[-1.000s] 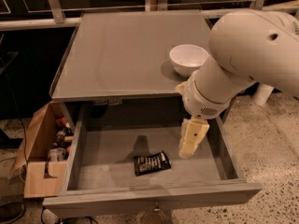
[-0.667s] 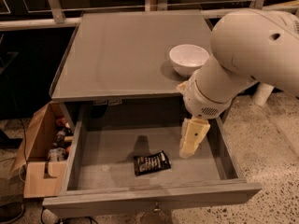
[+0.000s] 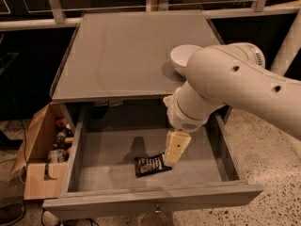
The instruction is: Pick rxbar chocolate from top drawer and place on counter
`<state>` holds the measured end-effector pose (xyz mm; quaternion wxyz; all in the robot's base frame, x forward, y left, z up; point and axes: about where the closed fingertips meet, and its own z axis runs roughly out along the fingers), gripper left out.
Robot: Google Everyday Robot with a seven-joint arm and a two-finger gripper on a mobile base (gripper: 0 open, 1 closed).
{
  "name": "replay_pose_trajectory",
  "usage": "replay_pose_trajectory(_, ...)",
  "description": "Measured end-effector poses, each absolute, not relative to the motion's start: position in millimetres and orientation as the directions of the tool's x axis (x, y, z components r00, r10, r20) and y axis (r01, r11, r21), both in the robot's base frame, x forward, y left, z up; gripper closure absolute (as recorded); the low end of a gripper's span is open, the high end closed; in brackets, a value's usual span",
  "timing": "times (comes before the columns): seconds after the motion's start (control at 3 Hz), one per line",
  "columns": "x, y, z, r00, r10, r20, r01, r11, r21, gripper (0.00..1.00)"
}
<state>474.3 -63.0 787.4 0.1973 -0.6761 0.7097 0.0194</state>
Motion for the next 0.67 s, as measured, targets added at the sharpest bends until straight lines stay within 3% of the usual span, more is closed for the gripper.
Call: replay_pose_trajectory(0.67,473.9,-48.1,735.9,0.004,-0.958,-0.286,-0.974,0.062,-0.219,0.0)
